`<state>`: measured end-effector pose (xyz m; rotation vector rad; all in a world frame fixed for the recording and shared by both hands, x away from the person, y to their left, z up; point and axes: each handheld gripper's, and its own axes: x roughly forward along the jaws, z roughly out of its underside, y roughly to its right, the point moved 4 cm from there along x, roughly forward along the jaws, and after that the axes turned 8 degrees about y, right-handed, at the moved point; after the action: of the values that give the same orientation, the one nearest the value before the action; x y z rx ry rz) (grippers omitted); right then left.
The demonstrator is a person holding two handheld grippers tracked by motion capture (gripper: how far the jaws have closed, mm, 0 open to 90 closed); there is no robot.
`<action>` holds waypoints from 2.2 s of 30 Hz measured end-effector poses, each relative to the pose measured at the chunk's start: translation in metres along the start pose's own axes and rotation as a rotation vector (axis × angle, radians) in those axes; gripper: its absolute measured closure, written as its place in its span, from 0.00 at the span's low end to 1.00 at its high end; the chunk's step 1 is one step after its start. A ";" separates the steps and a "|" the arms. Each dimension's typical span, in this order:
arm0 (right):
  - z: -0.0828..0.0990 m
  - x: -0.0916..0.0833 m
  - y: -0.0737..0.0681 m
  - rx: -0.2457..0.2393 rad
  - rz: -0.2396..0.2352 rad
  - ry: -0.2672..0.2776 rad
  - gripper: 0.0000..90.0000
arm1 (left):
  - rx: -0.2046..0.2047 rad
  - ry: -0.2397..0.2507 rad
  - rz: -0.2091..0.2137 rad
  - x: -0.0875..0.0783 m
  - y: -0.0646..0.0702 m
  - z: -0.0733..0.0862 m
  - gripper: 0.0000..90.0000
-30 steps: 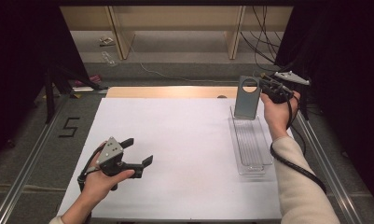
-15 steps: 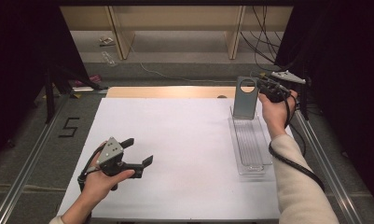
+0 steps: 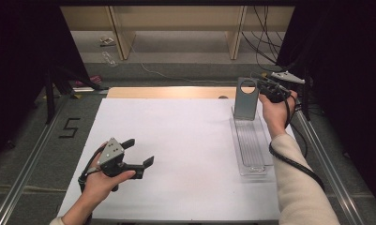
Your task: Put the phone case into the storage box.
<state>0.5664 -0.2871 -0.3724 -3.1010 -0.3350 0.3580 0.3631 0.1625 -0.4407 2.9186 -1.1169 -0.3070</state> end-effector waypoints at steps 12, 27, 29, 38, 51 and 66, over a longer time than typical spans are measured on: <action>0.005 0.005 0.001 -0.005 -0.005 -0.011 0.95 | -0.001 -0.002 0.001 0.000 0.000 0.000 0.06; 0.015 0.011 0.004 -0.011 0.002 -0.042 0.95 | -0.003 0.000 0.000 0.000 -0.001 0.000 0.06; 0.016 0.011 0.004 -0.011 0.003 -0.045 0.95 | -0.002 0.000 0.000 0.000 -0.001 0.000 0.06; 0.021 0.015 0.004 -0.013 -0.004 -0.060 0.95 | -0.004 -0.002 0.001 0.001 -0.001 0.001 0.06; 0.026 0.018 0.005 -0.015 -0.017 -0.072 0.95 | -0.001 -0.002 0.003 0.001 0.000 0.000 0.06; 0.030 0.022 0.006 -0.017 -0.035 -0.077 0.95 | -0.002 0.000 0.002 0.001 0.000 0.000 0.06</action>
<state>0.5819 -0.2886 -0.4069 -3.0993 -0.3943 0.4780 0.3637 0.1621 -0.4409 2.9153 -1.1186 -0.3085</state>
